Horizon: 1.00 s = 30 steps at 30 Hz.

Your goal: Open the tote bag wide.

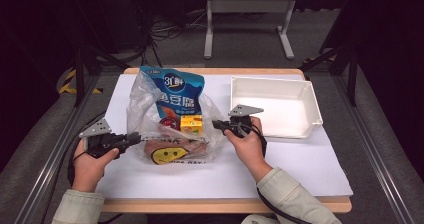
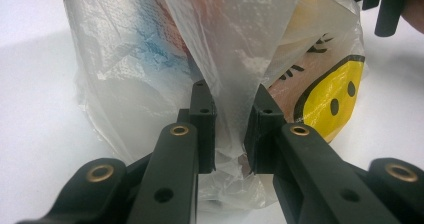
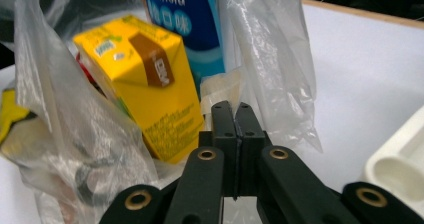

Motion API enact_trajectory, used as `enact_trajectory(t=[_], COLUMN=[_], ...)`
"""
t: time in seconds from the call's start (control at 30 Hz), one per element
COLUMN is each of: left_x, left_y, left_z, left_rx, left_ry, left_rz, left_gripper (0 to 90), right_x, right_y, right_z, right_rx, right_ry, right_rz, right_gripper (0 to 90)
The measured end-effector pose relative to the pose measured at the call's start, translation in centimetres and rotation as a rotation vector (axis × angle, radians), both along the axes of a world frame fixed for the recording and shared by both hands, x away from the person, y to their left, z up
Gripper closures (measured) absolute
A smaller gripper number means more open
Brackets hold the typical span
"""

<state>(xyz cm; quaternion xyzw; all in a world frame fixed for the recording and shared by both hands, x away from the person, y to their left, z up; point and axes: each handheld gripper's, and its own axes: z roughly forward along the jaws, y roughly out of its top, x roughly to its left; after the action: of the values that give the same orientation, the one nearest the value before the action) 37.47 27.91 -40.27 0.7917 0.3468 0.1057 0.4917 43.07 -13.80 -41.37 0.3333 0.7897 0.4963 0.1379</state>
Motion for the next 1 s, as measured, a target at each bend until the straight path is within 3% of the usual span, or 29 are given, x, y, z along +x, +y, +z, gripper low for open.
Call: enact_trajectory(t=[0.33,0.4,0.53,0.63,0.77,0.87,1.0], left_x=[0.0,0.0,-0.3,-0.7,-1.3,-1.5,-1.1], left_y=[0.0,0.0,0.1,0.5,1.0,0.7,-0.1], left_z=[0.0,0.0,0.3,0.9,2.6,4.4,6.0], left_rx=[-0.006,-0.021,-0.037,-0.058,-0.083,-0.097,-0.110], left_ry=[-0.002,-0.002,-0.048,-0.090,-0.153,-0.188,-0.206], left_rz=[0.010,0.028,0.068,0.093,0.138,0.144,0.144], left_gripper=[73.8,63.4,26.9,13.5,7.8,6.3,5.1], right_x=[-0.4,-0.5,-0.7,-0.8,-0.9,-1.0,-1.2], right_y=[0.6,0.7,0.7,0.6,0.4,0.2,-0.1], right_z=[-1.2,-1.3,-0.9,-0.8,-0.4,0.1,0.6], right_rx=[-0.028,-0.020,-0.004,0.008,0.020,0.032,0.051], right_ry=[-0.014,-0.016,-0.022,-0.026,-0.038,-0.057,-0.071], right_rz=[0.009,0.011,0.009,0.010,0.004,-0.001,-0.005], right_gripper=[89.8,88.7,84.5,80.4,73.7,66.7,59.7])
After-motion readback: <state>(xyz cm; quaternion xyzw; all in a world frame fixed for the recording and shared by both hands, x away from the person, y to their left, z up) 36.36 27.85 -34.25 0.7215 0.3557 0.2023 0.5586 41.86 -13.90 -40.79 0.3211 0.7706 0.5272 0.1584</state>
